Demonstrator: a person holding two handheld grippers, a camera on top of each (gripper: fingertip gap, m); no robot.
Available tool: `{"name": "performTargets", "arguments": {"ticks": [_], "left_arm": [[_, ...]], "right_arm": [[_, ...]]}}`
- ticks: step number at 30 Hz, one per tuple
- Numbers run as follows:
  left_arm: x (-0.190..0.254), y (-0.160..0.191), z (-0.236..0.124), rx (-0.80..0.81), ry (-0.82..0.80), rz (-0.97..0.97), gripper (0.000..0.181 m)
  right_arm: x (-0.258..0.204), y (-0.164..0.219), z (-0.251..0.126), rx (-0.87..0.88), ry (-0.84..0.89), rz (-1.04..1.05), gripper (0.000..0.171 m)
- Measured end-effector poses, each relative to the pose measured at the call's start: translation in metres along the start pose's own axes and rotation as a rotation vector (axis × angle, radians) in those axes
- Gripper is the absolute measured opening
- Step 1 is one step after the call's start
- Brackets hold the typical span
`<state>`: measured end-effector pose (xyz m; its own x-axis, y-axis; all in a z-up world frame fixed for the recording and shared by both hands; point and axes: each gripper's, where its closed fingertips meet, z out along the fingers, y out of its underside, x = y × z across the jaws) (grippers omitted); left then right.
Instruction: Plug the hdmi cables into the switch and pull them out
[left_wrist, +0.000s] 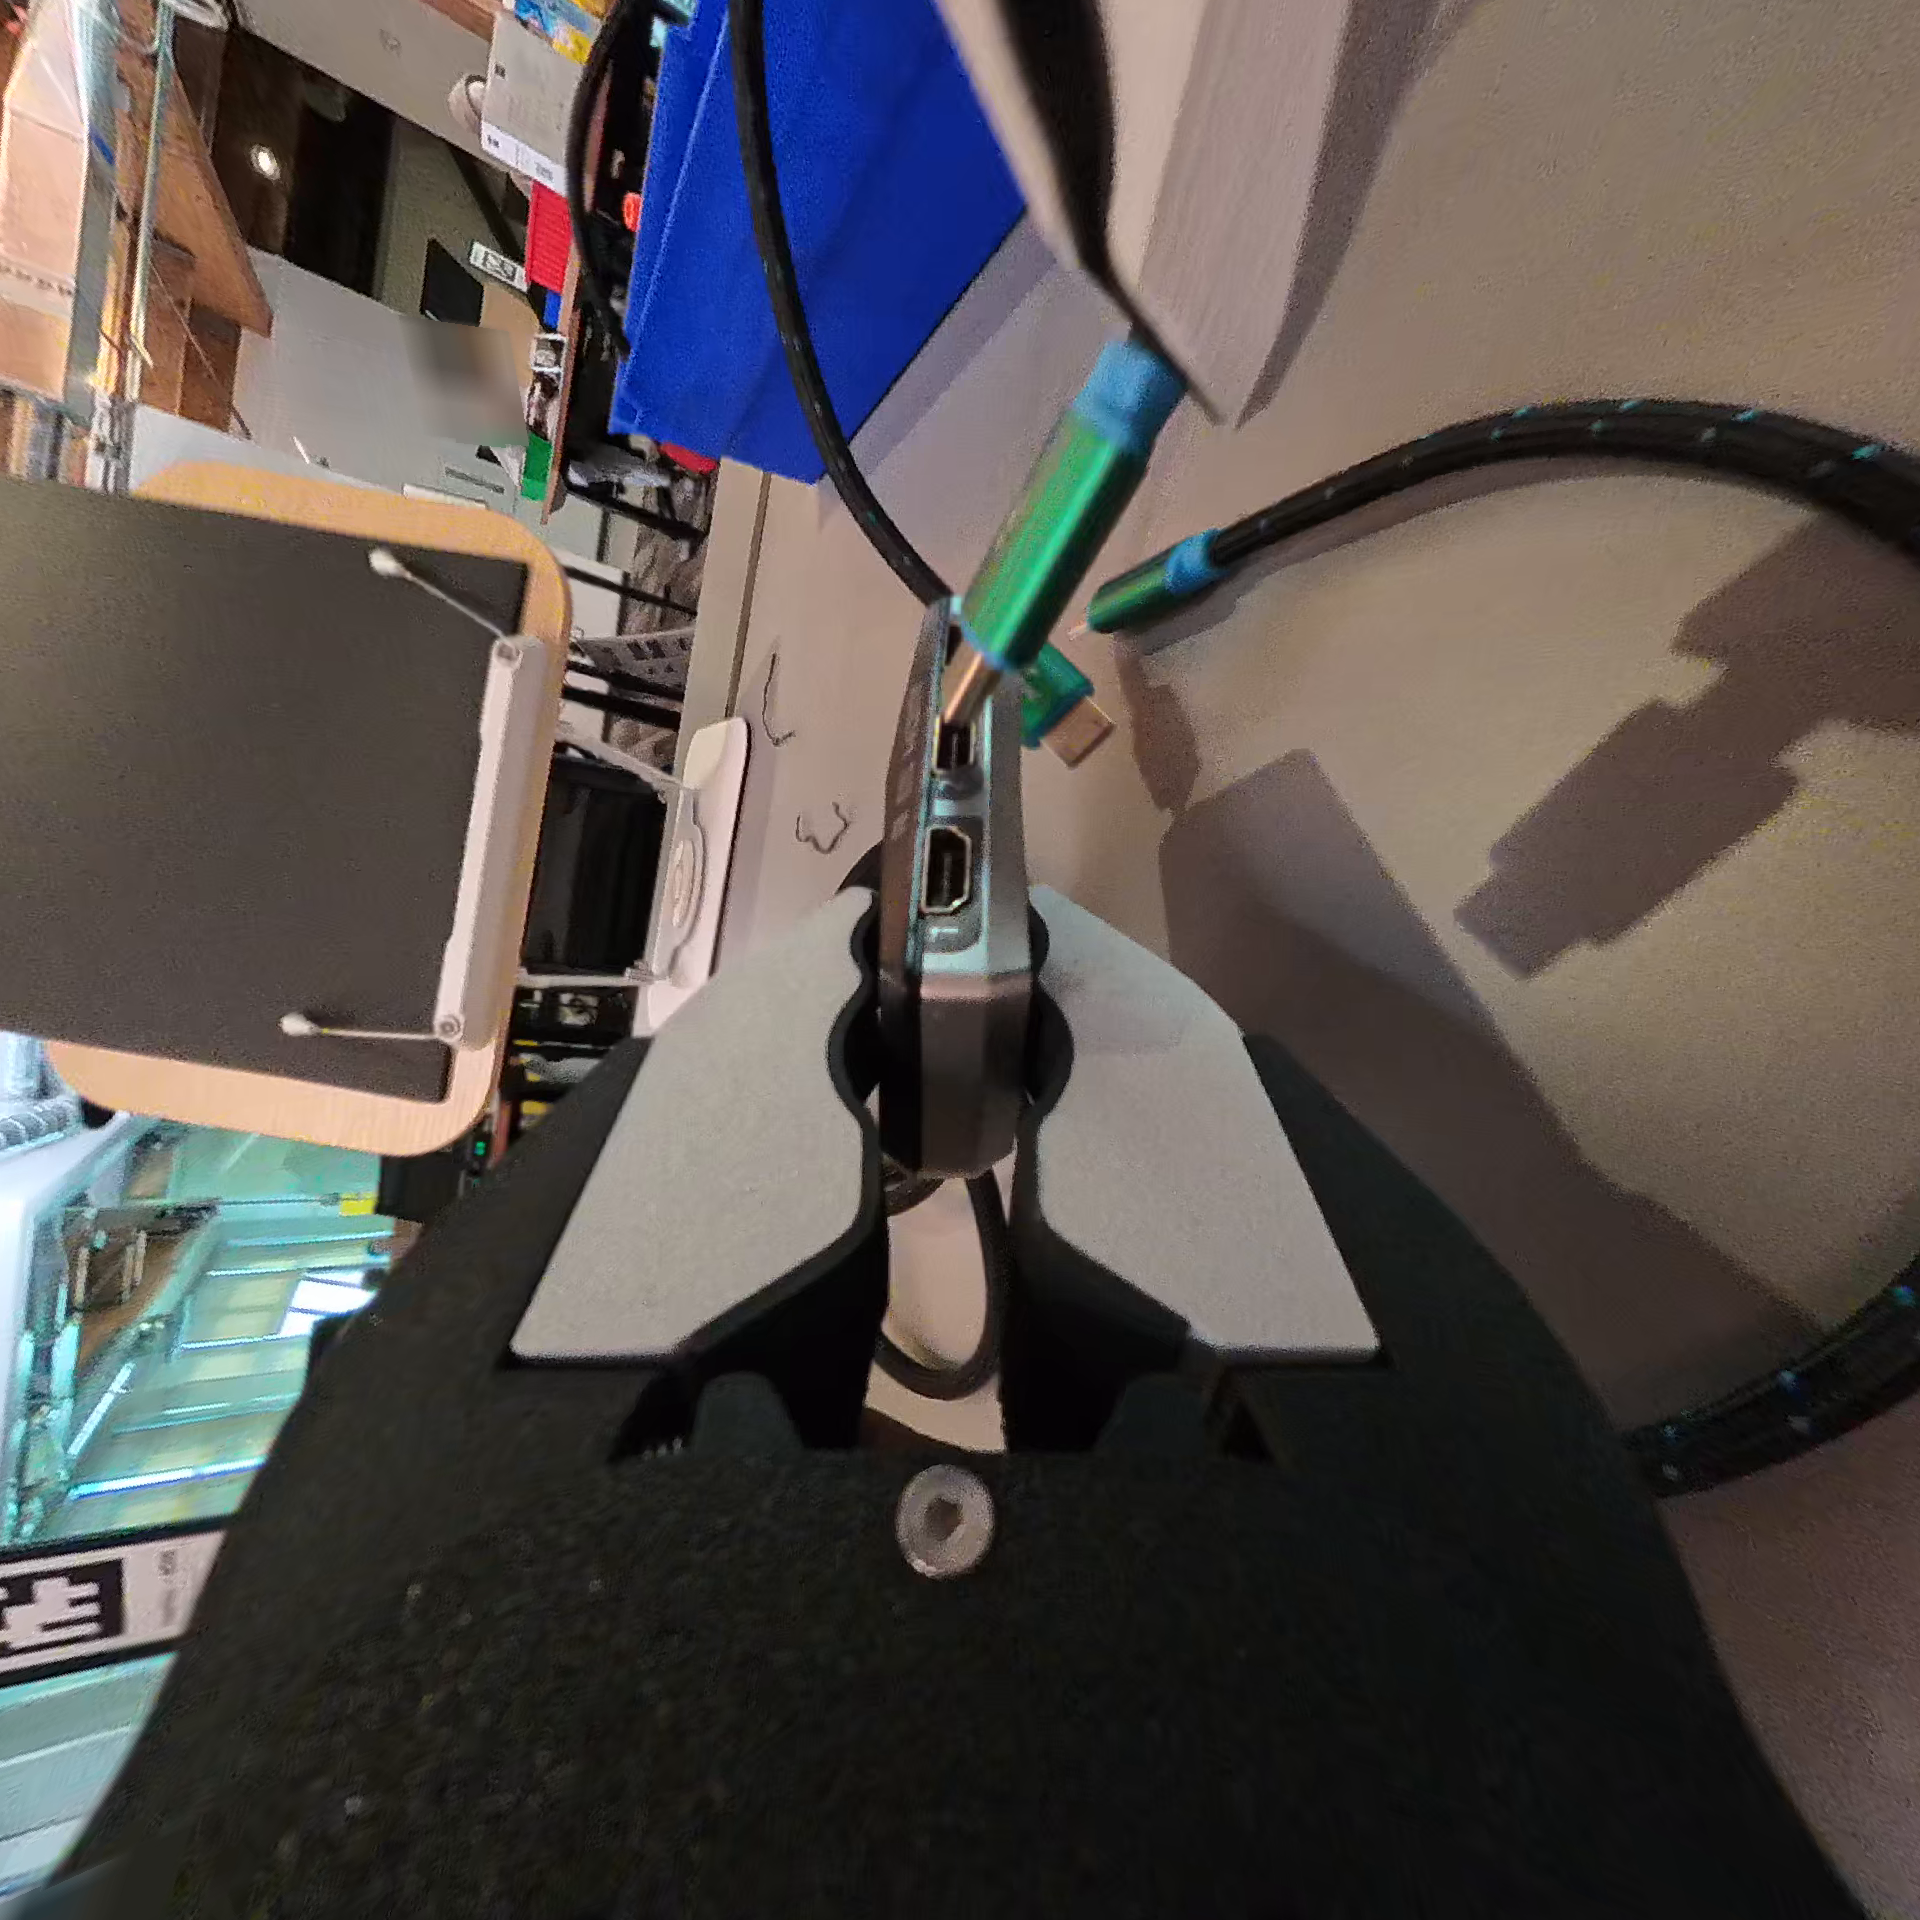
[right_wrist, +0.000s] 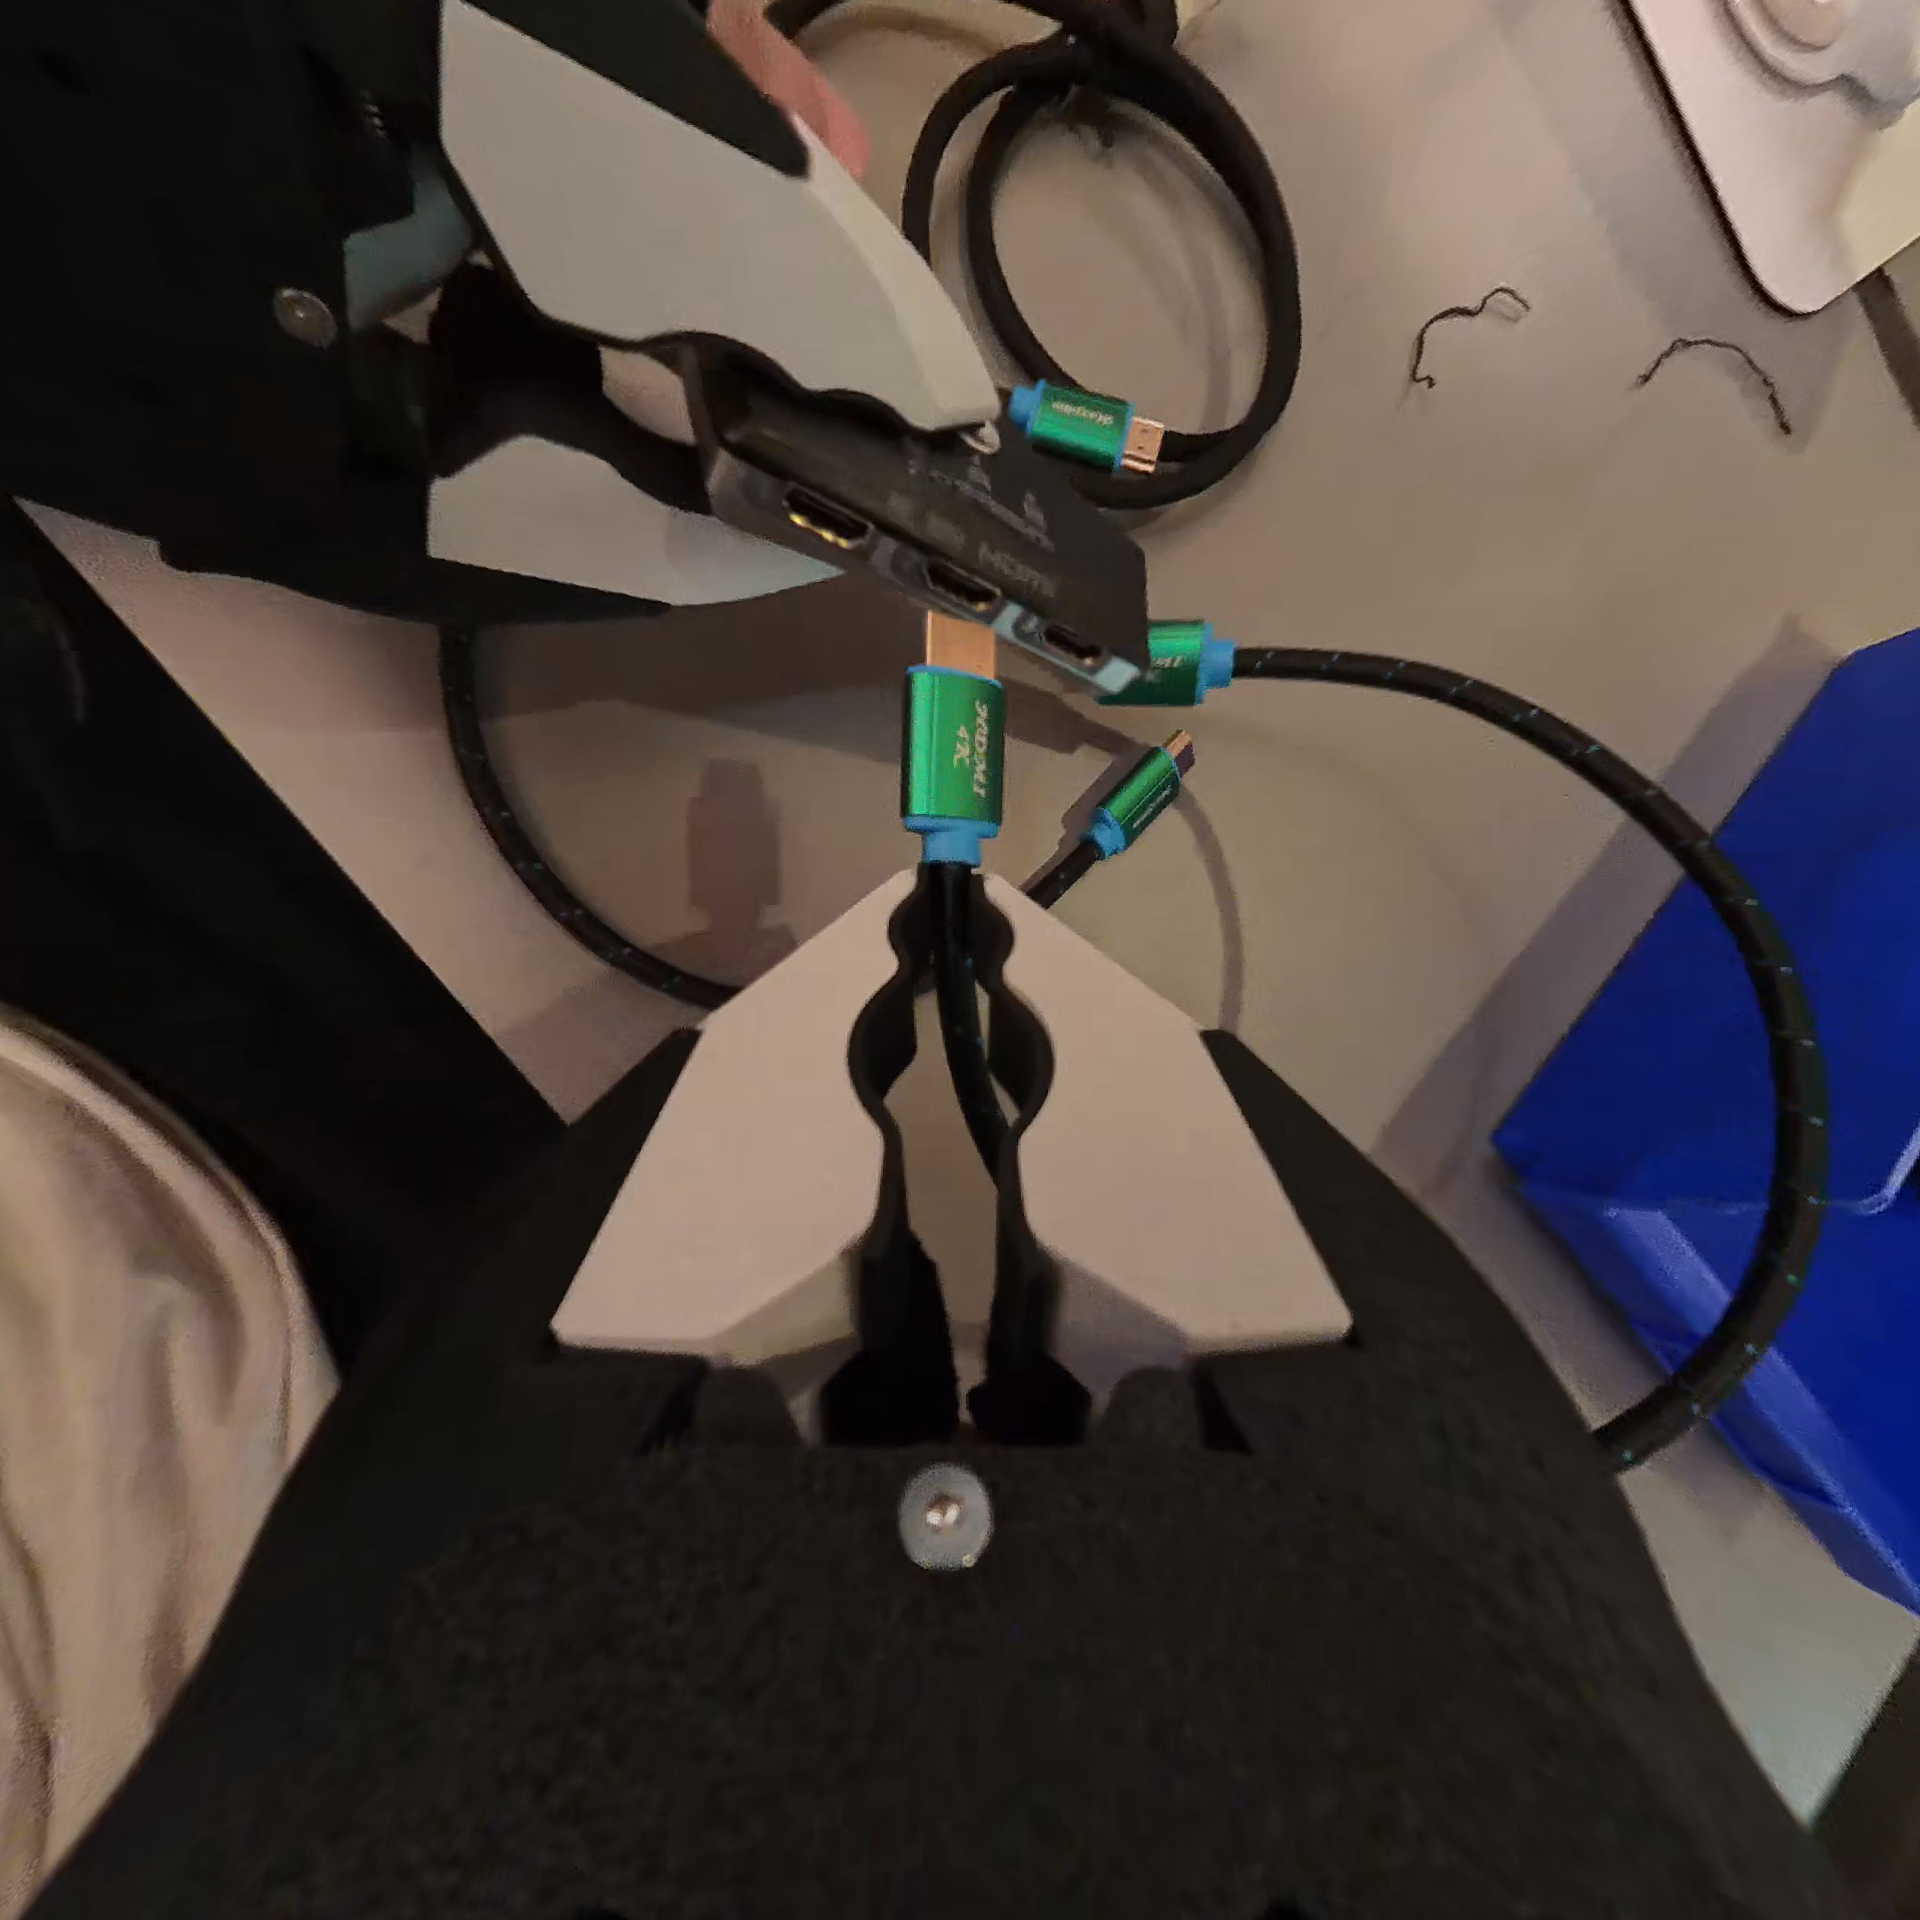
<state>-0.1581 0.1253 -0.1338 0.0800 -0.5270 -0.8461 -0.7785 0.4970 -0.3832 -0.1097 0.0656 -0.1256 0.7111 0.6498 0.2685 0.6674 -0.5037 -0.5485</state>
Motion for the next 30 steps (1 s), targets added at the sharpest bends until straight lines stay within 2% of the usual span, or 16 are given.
{"name": "performTargets", "arguments": {"ticks": [16,21,27,30], "left_arm": [[0.015,-0.008,0.004,-0.053,-0.032,0.196,0.021],[0.019,-0.013,0.007,-0.076,-0.044,0.249,0.021],[0.024,-0.016,0.009,-0.101,-0.068,0.365,0.021],[0.026,-0.016,0.010,-0.112,-0.058,0.357,0.021]], "right_arm": [[-0.004,0.019,0.009,-0.139,-0.006,-0.001,0.005],[-0.007,0.030,0.011,-0.219,-0.039,0.113,0.005],[-0.001,0.035,0.010,-0.279,0.059,-0.028,0.005],[0.000,0.037,0.011,-0.287,0.060,-0.047,0.005]]}}
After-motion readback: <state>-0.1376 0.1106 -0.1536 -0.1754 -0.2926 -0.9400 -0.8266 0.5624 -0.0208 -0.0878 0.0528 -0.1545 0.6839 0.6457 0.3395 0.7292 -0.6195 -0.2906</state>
